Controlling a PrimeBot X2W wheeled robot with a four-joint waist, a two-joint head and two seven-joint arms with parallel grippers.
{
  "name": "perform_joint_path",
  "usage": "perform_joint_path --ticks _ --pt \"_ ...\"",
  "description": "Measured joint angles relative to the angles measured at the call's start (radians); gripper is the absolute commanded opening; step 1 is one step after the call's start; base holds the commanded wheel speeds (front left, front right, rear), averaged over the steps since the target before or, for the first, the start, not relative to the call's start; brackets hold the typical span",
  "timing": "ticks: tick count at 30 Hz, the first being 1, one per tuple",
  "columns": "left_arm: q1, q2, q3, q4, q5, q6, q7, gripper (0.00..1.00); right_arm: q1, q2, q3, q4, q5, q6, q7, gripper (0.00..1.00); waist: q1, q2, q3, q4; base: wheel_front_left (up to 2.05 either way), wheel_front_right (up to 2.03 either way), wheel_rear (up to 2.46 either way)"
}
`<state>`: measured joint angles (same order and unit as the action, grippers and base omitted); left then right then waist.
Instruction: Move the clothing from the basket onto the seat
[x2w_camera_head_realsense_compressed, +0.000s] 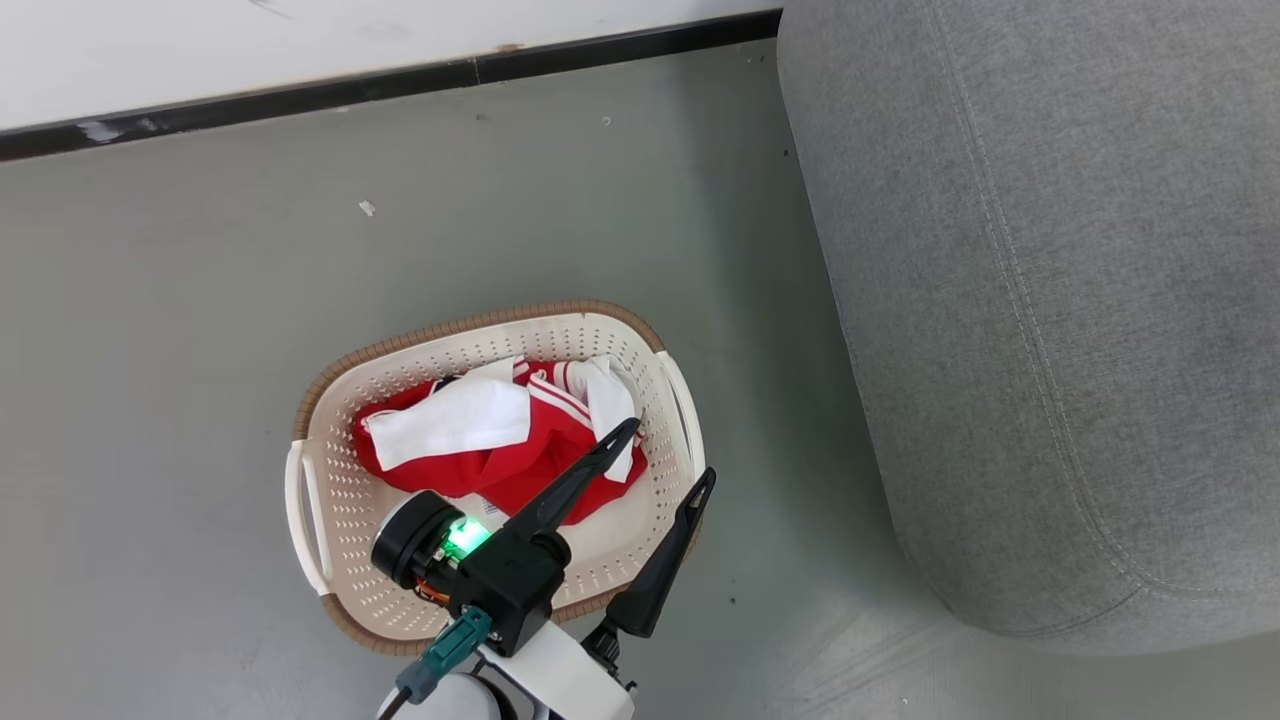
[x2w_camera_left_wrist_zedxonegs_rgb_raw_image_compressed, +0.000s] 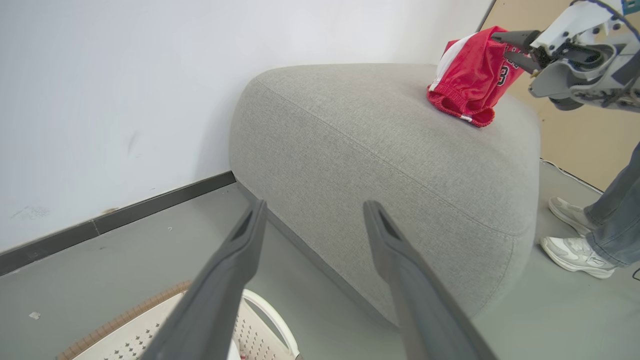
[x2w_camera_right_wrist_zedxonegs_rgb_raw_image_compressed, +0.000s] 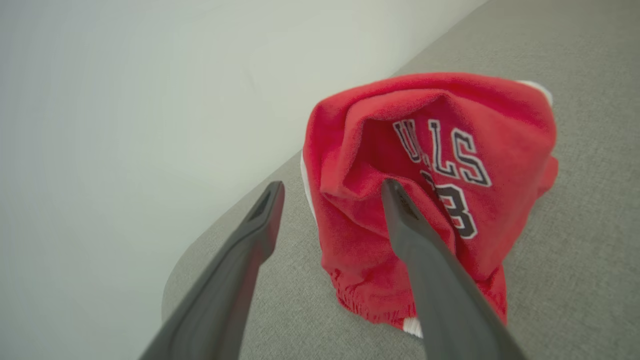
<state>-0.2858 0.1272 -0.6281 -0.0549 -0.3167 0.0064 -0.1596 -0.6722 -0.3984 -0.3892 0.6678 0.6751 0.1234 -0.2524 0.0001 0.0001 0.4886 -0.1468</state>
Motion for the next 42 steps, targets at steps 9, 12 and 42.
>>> perform_joint_path --ticks 9,12,42 --pt "0.0 -0.009 0.015 0.03 -0.018 0.0 -0.02 1.0 0.098 0.08 0.019 -0.086 -0.018 0.0 -0.003 1.0 0.0 -0.0001 -0.044 0.003 0.0 0.0 0.0" --pt "0.0 -0.014 0.028 0.04 -0.022 0.005 -0.031 1.0 0.125 0.094 0.023 -0.108 -0.026 0.0 -0.003 1.0 0.0 0.0 -0.06 0.003 0.0 0.0 0.0" --pt "0.053 -0.028 0.176 0.161 -0.077 0.088 -0.081 1.0 0.332 0.17 0.289 -0.348 -0.227 0.0 -0.003 1.0 0.0 0.0 -0.252 0.067 0.0 0.0 0.0"
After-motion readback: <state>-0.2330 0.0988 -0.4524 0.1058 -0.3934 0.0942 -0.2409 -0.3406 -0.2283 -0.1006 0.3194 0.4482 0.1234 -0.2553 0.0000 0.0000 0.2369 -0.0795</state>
